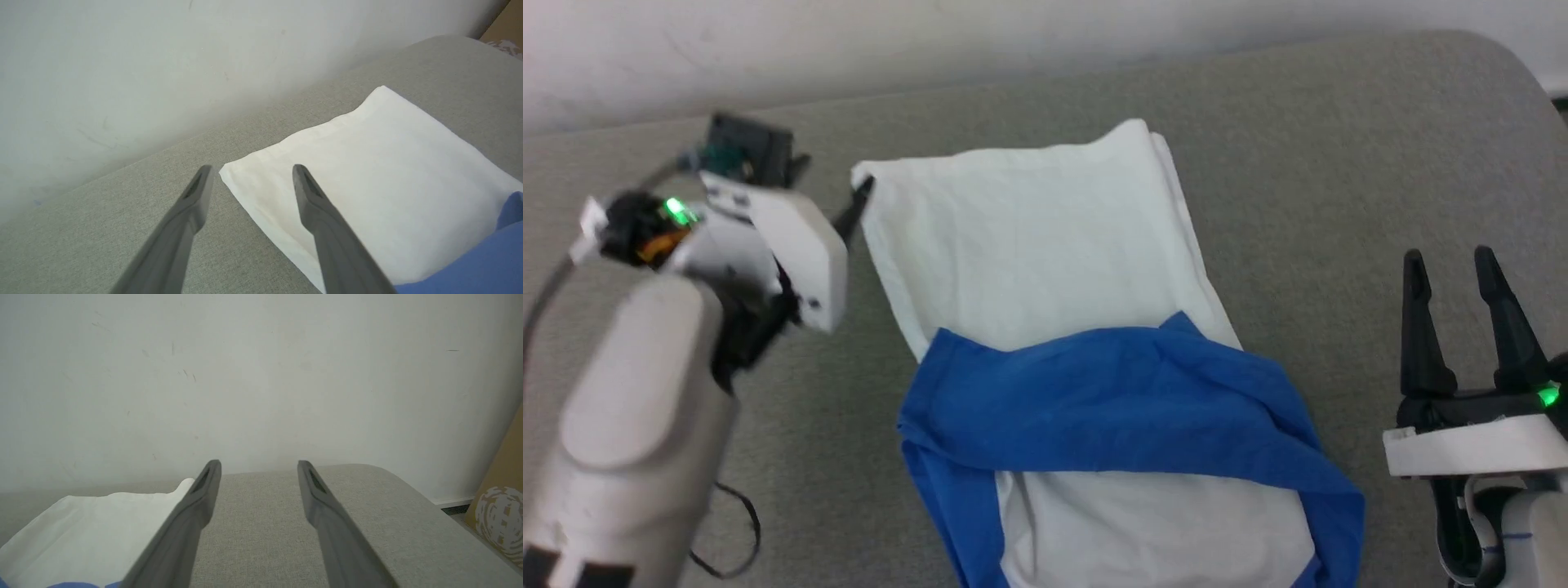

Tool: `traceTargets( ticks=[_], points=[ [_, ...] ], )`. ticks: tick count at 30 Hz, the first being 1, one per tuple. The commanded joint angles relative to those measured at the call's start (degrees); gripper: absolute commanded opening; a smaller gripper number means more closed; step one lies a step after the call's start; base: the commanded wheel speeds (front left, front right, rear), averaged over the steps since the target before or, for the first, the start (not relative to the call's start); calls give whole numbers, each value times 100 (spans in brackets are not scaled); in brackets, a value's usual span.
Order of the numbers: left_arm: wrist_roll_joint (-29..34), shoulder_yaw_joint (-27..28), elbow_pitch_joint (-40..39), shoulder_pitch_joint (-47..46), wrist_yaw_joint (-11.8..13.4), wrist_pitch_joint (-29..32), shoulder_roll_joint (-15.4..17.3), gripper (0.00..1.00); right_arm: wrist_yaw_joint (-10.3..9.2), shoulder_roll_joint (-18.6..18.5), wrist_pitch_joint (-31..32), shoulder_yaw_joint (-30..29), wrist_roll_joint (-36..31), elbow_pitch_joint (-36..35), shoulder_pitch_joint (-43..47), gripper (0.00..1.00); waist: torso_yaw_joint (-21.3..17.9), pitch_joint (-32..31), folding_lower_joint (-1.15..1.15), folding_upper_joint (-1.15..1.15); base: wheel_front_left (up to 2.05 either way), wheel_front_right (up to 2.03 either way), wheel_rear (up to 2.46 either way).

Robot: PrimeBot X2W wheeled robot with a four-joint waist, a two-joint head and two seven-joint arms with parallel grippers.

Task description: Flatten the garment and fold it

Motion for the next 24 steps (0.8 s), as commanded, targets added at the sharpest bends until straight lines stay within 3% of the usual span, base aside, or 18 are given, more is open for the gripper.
traceTargets(
  ticks=[1, 6, 13, 24],
  points=[
    [-72, -40, 109, -204, -25, 166, 88, 100, -12, 37, -42, 23, 45, 15, -94, 100, -561, 598, -1, 0, 0, 0, 0],
    [-559, -249, 748, -1210, -58, 1464, 418, 100, -12, 107, -59, 151, 139, 142, -262, 100, -870, 938, -1, 0, 0, 0, 0],
    [-914, -302, 1445, -1919, -58, 2638, 815, 100, -12, 174, -65, 257, 258, 205, -420, 100, -1209, 1267, -1, 0, 0, 0, 0],
    [-714, -410, 1755, -1905, 189, 3080, 1188, 100, -12, 202, -66, 307, 393, 242, -447, 100, -1357, 1472, -1, 0, 0, 0, 0]
  ],
)
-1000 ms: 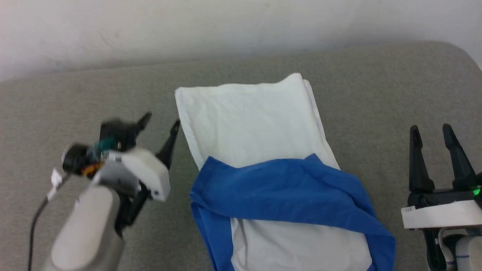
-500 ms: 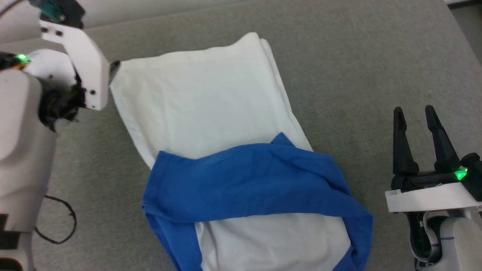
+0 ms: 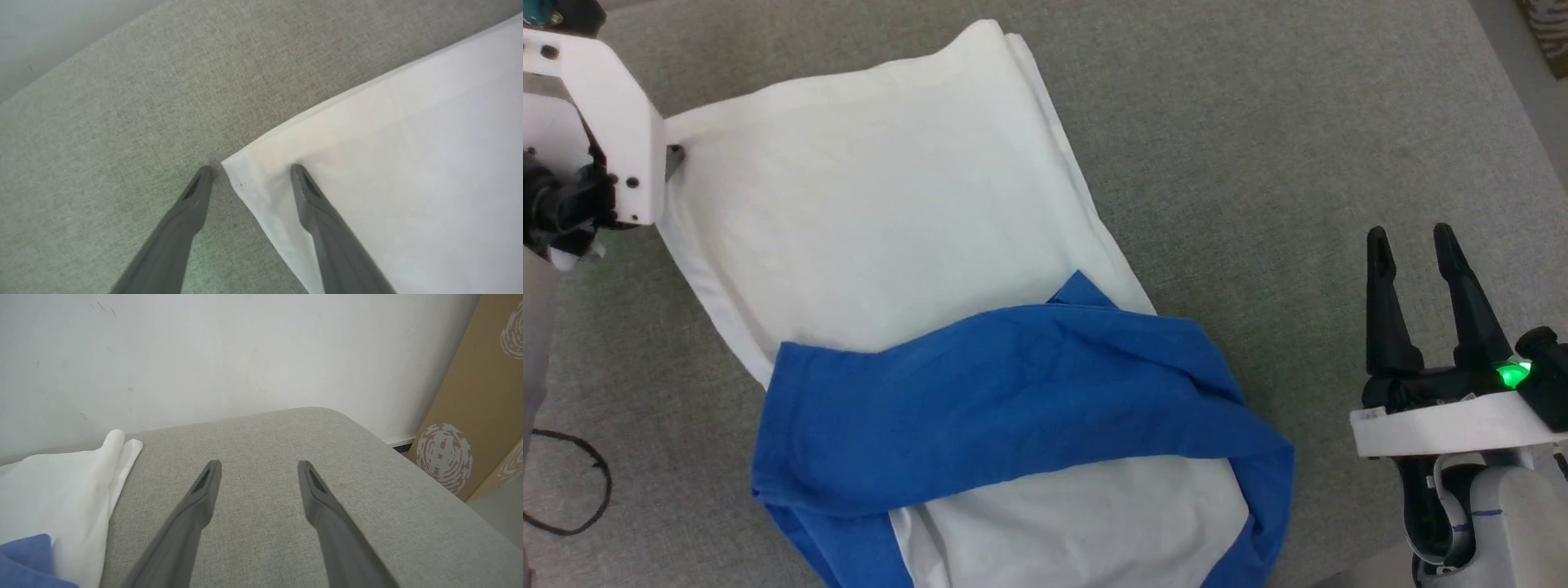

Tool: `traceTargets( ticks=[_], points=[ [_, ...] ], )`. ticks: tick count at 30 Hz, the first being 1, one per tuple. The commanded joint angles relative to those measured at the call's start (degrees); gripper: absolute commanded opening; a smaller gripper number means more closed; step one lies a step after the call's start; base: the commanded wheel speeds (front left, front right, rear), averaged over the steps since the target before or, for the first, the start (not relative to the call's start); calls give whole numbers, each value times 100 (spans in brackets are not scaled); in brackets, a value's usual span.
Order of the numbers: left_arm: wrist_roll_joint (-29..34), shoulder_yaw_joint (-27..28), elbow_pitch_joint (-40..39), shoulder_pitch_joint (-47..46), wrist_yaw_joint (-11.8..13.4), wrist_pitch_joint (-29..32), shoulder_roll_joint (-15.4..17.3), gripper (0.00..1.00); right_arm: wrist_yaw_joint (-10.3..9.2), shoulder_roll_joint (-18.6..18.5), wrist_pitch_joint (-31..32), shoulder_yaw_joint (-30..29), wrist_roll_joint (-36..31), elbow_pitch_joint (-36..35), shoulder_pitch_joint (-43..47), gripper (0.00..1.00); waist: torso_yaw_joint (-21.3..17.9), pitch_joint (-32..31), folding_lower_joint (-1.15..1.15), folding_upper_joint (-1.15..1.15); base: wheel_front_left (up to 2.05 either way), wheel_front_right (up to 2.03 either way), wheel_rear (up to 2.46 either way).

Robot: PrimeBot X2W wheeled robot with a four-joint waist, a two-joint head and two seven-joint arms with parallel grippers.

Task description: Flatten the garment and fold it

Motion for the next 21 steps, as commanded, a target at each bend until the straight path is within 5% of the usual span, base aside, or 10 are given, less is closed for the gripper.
traceTargets(
  ticks=[1, 2, 3, 4, 12, 16, 21],
  points=[
    [19, -104, 130, 147, 27, 150, 0, 100, -11, 30, -28, -4, 45, 10, -69, 100, -38, 55, 1, 0, 0, 0, 0],
    [-16, -132, 162, 187, 20, 279, -5, 93, -11, 31, -28, -13, 48, 15, -69, 100, -23, 55, 1, 0, 0, 0, 0],
    [-55, -160, 169, 219, 7, 392, -12, 20, -11, 31, -28, -26, 43, 23, -71, 100, -4, 53, 1, 0, 0, 0, 0],
    [-101, -164, 159, 239, -1, 460, -26, 0, -11, 31, -28, -45, 28, 31, -75, 100, 21, 44, 1, 0, 0, 0, 0],
    [2, -168, -49, 269, 2, -520, -166, 0, -11, -206, -27, -111, -128, 174, -104, 100, 406, -273, 1, 0, 0, 0, 0],
    [4, -247, -200, 364, -65, -1133, -339, 0, -11, -705, 315, 0, 93, 212, -224, 100, 748, -527, 1, 0, 0, 0, 0],
    [69, -403, -591, 568, -123, -1842, -472, 0, -11, -1580, 1524, 489, 632, 52, -614, 100, 1194, -673, 1, 0, 0, 0, 0]
  ],
)
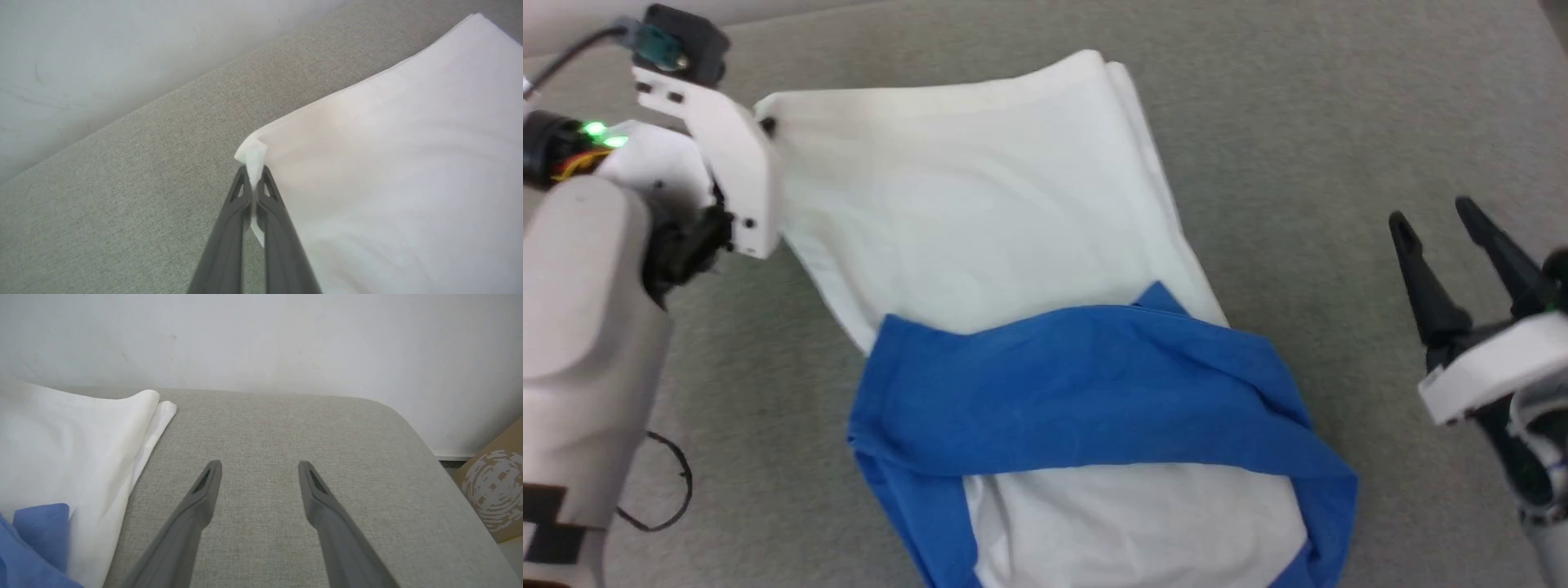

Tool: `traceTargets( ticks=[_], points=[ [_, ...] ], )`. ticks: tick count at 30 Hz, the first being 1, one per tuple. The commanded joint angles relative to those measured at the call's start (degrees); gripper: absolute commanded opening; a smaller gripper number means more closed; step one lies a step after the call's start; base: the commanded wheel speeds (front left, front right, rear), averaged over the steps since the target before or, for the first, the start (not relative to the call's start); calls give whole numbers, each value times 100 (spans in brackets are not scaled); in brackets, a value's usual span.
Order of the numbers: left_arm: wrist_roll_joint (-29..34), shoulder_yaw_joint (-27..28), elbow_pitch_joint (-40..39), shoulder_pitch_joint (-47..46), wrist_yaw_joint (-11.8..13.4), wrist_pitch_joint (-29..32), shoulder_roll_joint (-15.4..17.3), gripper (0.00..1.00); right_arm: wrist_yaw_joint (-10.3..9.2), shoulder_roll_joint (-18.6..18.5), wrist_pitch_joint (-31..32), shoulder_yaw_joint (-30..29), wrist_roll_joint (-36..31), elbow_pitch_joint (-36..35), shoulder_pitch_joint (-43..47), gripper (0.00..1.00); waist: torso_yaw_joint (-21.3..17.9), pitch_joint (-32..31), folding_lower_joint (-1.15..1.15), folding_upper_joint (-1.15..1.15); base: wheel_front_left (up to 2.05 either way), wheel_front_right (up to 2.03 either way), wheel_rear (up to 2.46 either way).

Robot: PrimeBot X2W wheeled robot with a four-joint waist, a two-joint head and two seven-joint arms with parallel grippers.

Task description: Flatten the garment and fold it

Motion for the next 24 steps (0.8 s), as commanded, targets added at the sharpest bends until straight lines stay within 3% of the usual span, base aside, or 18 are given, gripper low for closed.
traceTargets(
  ticks=[1, 6, 12, 24],
  points=[
    [54, -46, -131, 124, -42, -182, -69, 0, -12, -192, 300, 126, 212, -71, -243, 100, 498, -226, 0, -1, 0, 0, 0],
    [128, -191, -609, 275, -45, -684, -273, 0, -12, -895, 1656, 787, 1049, -72, -1169, 100, 936, -79, 0, -1, 0, 0, 0],
    [230, -402, -1101, 327, -18, -904, -495, 0, -12, -1361, 2866, 1697, 1568, 576, -2510, 100, 1433, 218, 0, -1, 0, 0, 0],
    [389, -864, -1572, 179, -13, -1163, -1015, 0, -12, -1805, 3605, 3292, 1739, 2428, -4406, 100, 2189, 691, 0, -1, 0, 0, 0]
  ],
)
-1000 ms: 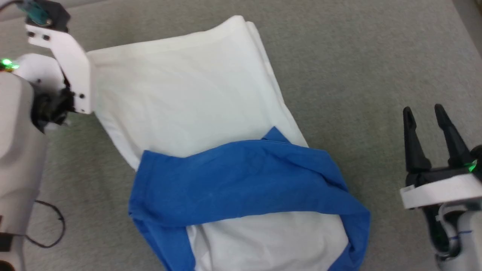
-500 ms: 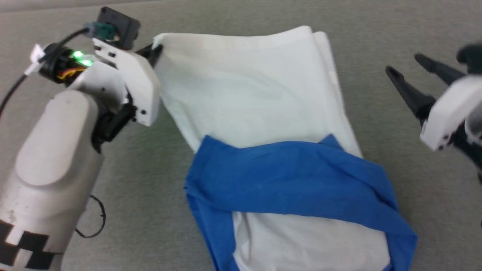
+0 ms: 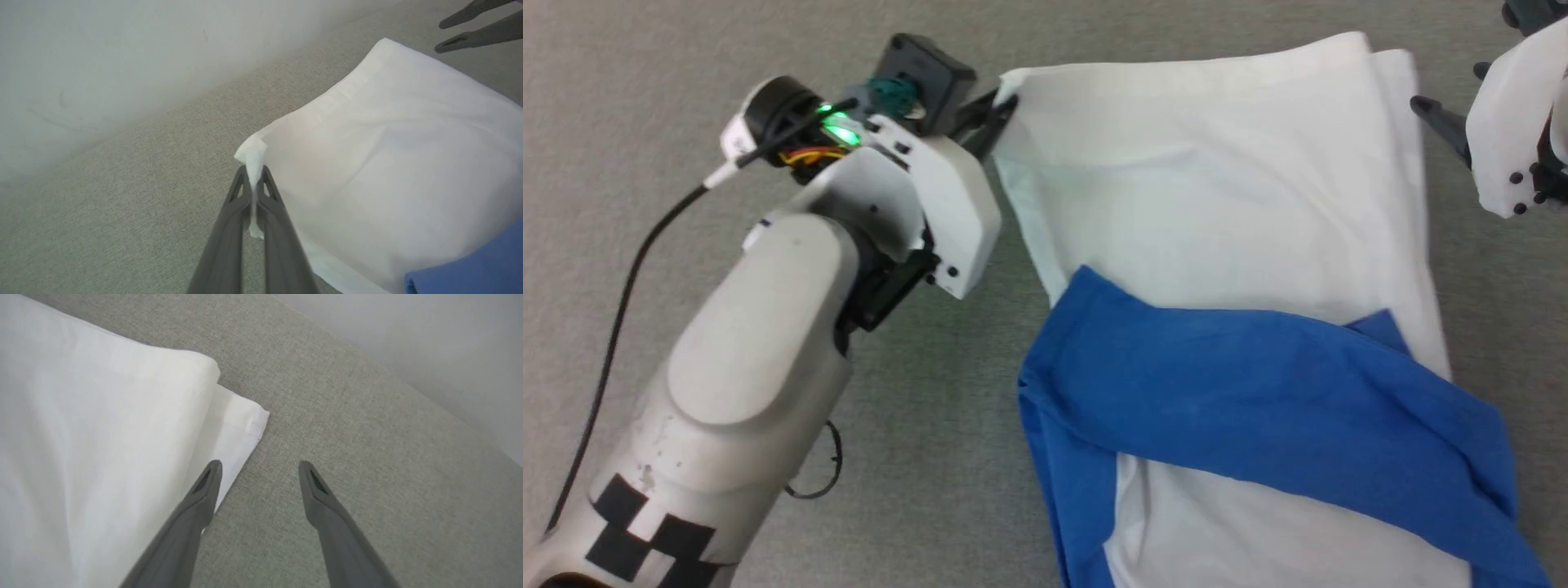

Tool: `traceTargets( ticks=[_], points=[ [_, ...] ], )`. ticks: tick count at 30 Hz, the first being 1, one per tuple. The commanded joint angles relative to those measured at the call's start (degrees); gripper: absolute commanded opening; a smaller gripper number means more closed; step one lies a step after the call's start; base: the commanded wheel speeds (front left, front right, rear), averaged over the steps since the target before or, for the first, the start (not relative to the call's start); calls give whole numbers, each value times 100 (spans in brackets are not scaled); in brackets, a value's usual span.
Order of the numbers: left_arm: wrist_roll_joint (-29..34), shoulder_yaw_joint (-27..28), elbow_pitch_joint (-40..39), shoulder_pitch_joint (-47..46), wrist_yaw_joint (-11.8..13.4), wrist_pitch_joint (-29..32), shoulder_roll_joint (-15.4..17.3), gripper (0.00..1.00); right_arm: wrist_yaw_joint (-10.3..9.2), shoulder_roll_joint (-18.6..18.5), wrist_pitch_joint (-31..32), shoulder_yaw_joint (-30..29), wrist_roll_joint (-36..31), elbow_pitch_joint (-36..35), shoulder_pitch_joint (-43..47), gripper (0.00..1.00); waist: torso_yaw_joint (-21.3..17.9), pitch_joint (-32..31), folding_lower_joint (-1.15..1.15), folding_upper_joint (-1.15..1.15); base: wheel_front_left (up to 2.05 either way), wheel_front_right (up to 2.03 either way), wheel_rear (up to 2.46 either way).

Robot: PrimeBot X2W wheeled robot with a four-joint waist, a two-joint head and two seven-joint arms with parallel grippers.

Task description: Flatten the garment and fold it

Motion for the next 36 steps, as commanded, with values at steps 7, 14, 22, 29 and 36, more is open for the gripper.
traceTargets(
  ticks=[7, 14, 22, 29, 36],
  points=[
    [55, -193, 60, -169, -1, -212, -249, 0, -12, -217, -30, 956, 242, 561, -387, 100, 505, 386, -1, -1, 0, 0, 0],
    [4, -269, 259, -227, -22, -345, -300, 0, -12, -430, -80, 1785, 626, 661, -302, 0, 561, 386, -1, -1, 0, 0, 0],
    [-23, -249, 585, -271, -30, -560, -209, 0, -12, -684, -807, 2123, 1017, 947, -527, 0, 410, 228, -1, -1, 0, 0, 0],
    [-84, -122, 980, -203, 6, -854, -84, 0, -12, -561, -1894, 1962, 1100, 1415, -588, 0, 55, -271, -1, -1, 0, 0, 0],
    [-90, -31, 1203, -112, 57, -1227, 27, 0, -12, -476, -2779, 1924, 1041, 1636, -568, 0, -357, -802, -1, -1, 0, 0, 0]
  ],
)
